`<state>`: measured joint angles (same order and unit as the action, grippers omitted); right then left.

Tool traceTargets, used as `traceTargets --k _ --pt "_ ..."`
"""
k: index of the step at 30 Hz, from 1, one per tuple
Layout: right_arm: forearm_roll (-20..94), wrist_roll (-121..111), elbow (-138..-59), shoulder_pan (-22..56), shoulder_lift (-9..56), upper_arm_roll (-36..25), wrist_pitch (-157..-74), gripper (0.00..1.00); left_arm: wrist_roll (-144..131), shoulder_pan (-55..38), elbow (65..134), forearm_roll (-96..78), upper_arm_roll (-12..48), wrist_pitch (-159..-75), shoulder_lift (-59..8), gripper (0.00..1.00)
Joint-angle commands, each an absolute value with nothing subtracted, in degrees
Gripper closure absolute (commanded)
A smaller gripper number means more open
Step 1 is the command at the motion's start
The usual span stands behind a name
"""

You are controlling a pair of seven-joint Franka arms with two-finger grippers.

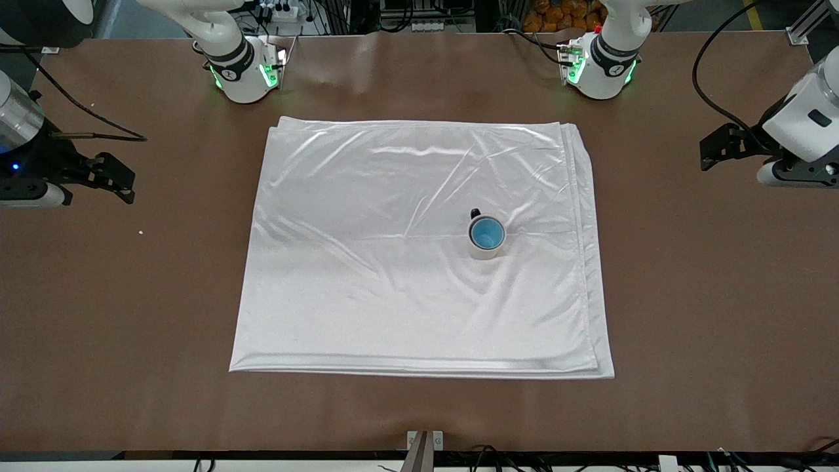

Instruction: Place blue cup into white mug on cloth

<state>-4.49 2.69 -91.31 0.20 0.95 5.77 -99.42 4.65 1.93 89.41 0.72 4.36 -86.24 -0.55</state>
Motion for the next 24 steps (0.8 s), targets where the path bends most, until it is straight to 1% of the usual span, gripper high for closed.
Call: traceTargets --k 1,6,18,24 --pt "-3.34 1.93 -91.76 -0.53 0.79 6.33 -99.67 0.0 5.54 0.88 90.44 -0.7 3.34 -86.66 0.88 0.0" --pt "1.4 1.76 -91.85 -0.88 0.7 6.06 -99.41 0.0 5.45 0.88 90.44 -1.32 3.34 -86.66 0.88 0.0" --pt "1.23 1.76 -91.85 -0.88 0.7 5.89 -99.23 0.0 5.36 0.88 90.44 -1.23 3.34 -86.66 0.7 0.0" --pt "1.05 1.67 -91.93 -0.79 0.7 5.54 -99.23 0.0 5.27 0.88 90.53 -1.05 3.34 -88.68 0.44 0.0"
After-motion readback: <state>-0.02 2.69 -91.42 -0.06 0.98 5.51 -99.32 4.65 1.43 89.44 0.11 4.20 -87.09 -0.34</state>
